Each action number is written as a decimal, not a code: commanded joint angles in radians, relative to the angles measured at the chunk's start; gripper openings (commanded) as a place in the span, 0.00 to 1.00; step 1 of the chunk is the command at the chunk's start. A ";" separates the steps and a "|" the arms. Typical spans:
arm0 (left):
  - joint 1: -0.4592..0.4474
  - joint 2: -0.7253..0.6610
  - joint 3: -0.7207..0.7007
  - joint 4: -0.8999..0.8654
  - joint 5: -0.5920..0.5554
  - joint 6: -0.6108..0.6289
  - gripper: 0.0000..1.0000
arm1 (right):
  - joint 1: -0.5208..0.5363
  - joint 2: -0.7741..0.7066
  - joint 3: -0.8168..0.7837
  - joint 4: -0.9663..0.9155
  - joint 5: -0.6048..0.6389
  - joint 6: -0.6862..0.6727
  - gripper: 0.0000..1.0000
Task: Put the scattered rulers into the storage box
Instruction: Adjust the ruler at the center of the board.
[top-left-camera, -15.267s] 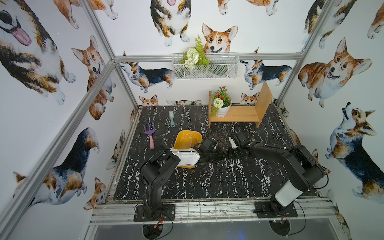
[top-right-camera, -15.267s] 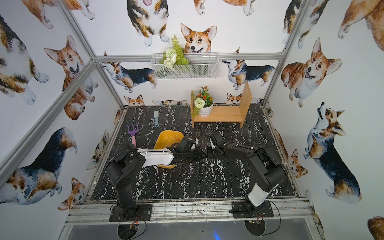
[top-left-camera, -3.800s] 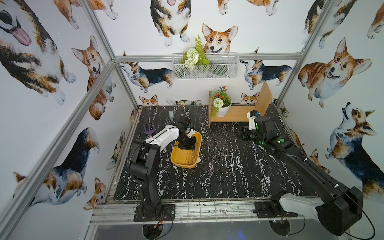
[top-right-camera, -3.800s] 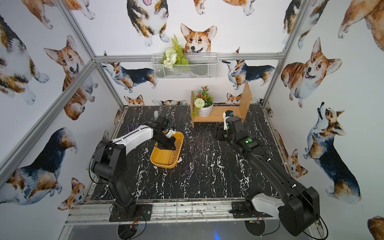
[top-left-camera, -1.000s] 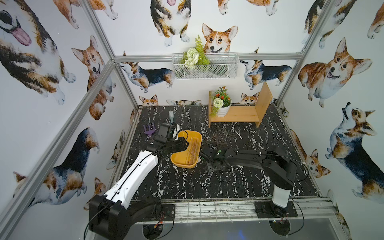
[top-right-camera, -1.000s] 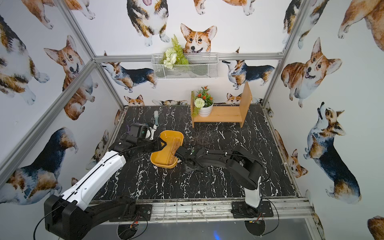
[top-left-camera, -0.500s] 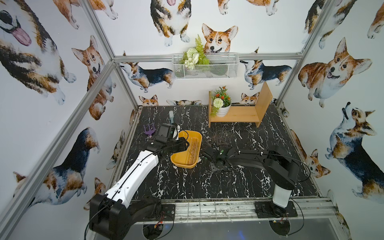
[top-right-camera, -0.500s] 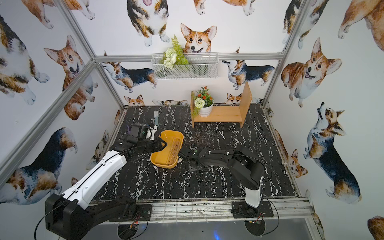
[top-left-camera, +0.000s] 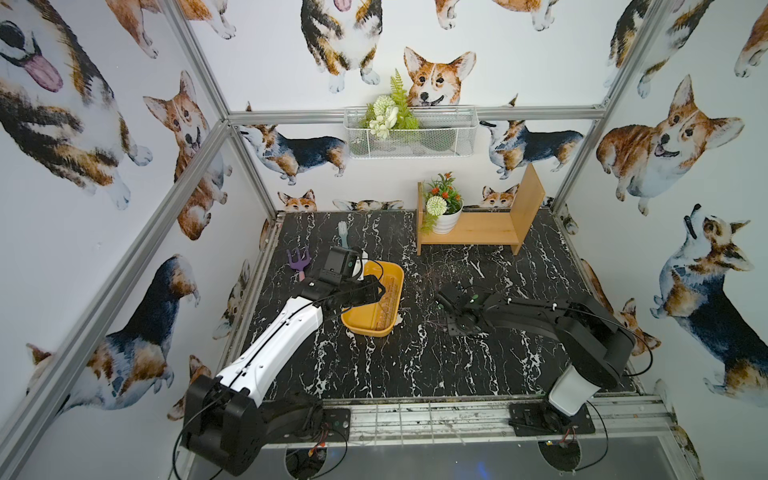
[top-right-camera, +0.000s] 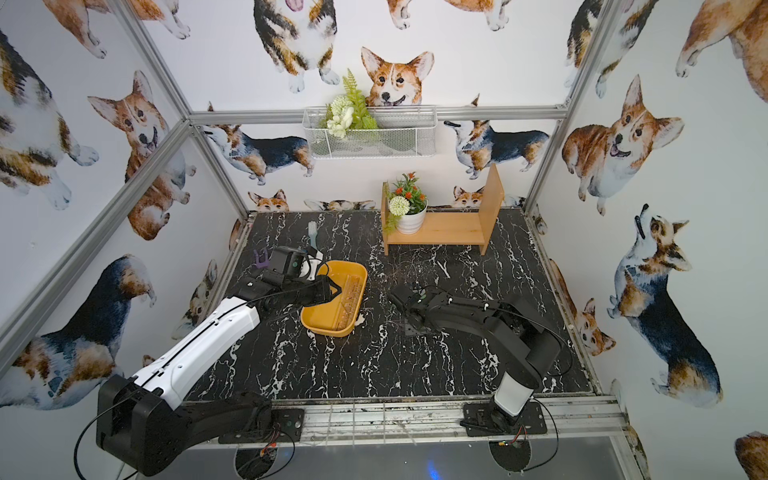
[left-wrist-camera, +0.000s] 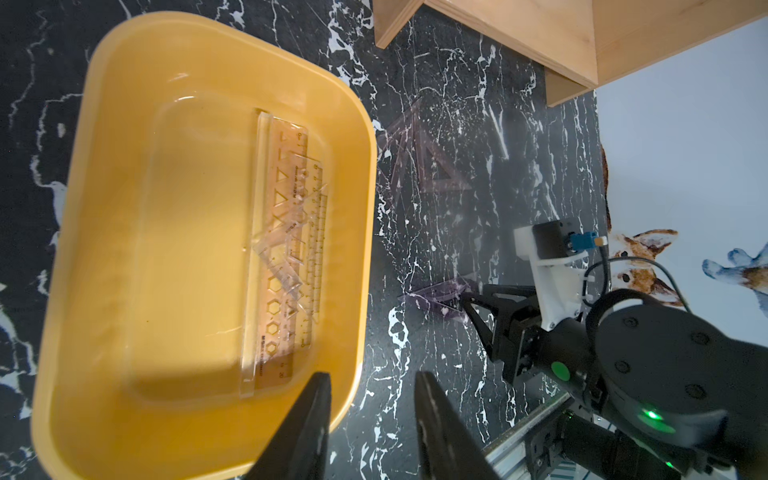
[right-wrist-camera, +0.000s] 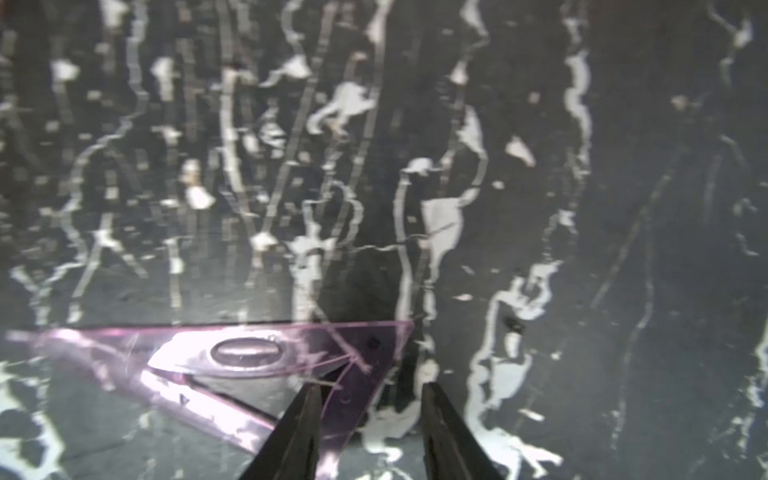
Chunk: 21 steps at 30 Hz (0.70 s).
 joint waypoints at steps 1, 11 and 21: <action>-0.043 0.031 0.026 0.041 -0.012 -0.020 0.40 | -0.039 -0.037 -0.056 -0.012 -0.015 -0.021 0.37; -0.218 0.163 0.114 0.102 -0.056 -0.070 0.39 | -0.166 -0.199 -0.191 0.009 -0.067 -0.017 0.39; -0.304 0.240 0.145 0.159 -0.054 -0.109 0.38 | -0.172 -0.227 -0.199 0.005 -0.114 -0.023 0.46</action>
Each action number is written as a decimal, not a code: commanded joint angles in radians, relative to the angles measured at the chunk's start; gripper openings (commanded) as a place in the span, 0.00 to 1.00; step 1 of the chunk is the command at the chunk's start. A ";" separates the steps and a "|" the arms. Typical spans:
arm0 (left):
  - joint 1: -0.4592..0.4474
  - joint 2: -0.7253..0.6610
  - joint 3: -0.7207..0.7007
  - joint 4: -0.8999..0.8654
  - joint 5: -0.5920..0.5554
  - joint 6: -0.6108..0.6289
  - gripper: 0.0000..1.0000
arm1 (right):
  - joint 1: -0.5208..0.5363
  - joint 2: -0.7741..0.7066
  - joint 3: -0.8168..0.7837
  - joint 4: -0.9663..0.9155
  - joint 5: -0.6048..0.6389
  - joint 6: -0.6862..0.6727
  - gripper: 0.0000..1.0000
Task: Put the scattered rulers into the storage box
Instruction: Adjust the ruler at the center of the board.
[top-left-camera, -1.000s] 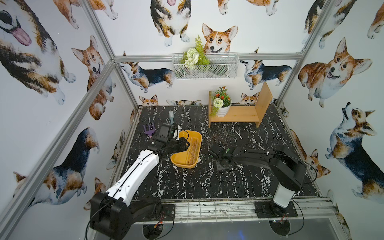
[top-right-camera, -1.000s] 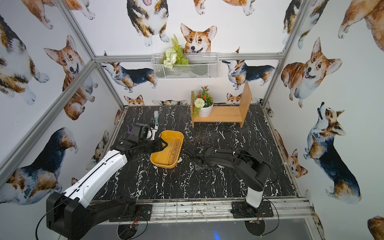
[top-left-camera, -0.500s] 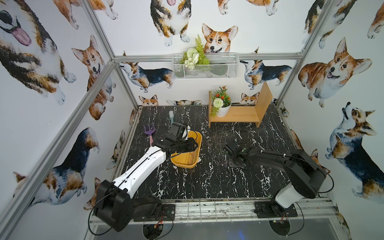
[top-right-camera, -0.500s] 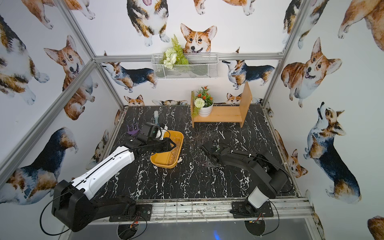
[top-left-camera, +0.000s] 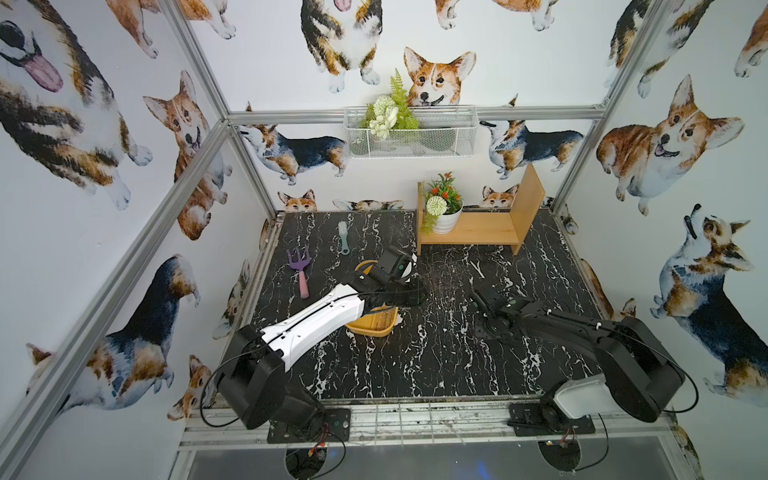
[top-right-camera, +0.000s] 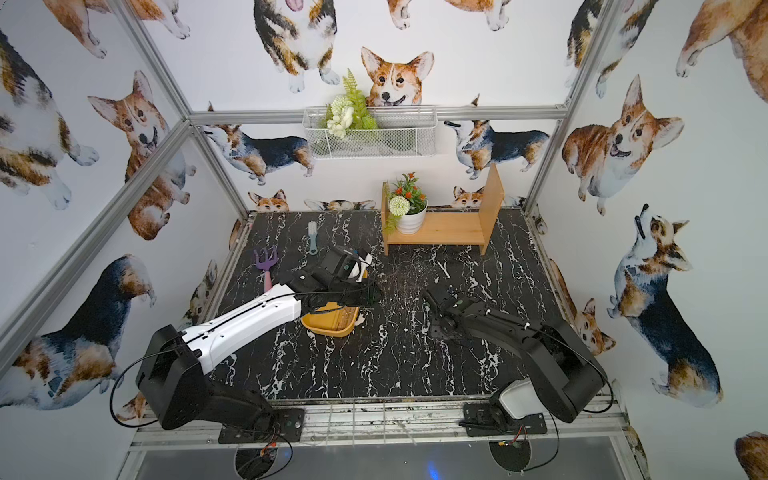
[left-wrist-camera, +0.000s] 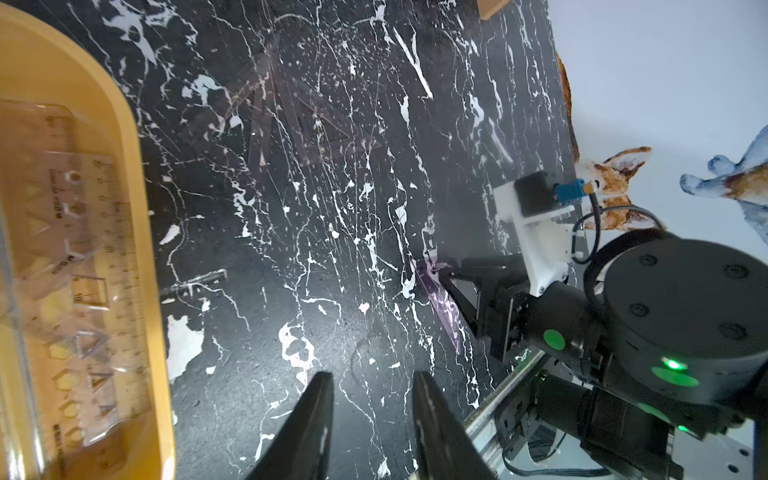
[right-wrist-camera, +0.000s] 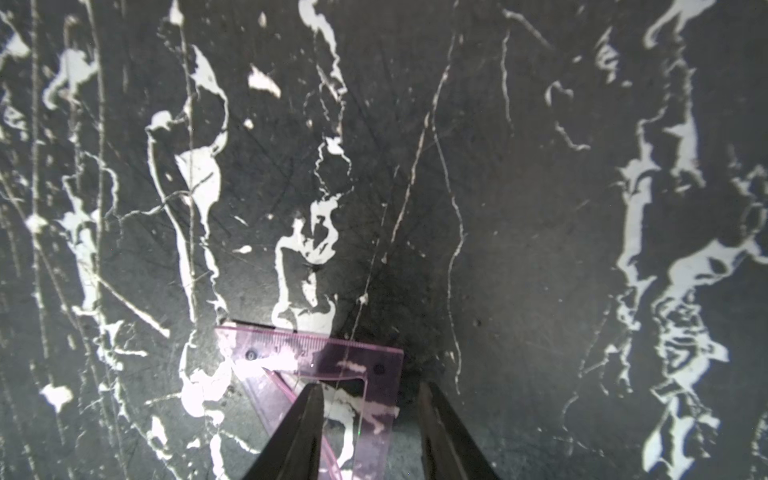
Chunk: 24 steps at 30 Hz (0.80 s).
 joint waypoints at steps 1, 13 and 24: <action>-0.005 0.002 0.004 0.037 -0.004 -0.017 0.38 | 0.005 0.011 0.009 -0.006 -0.019 -0.008 0.47; -0.006 -0.015 -0.019 0.024 -0.018 -0.011 0.38 | 0.048 0.159 0.145 -0.018 -0.013 -0.061 0.59; -0.005 -0.040 -0.023 0.018 -0.033 -0.011 0.38 | 0.180 0.223 0.184 -0.044 0.017 -0.027 0.67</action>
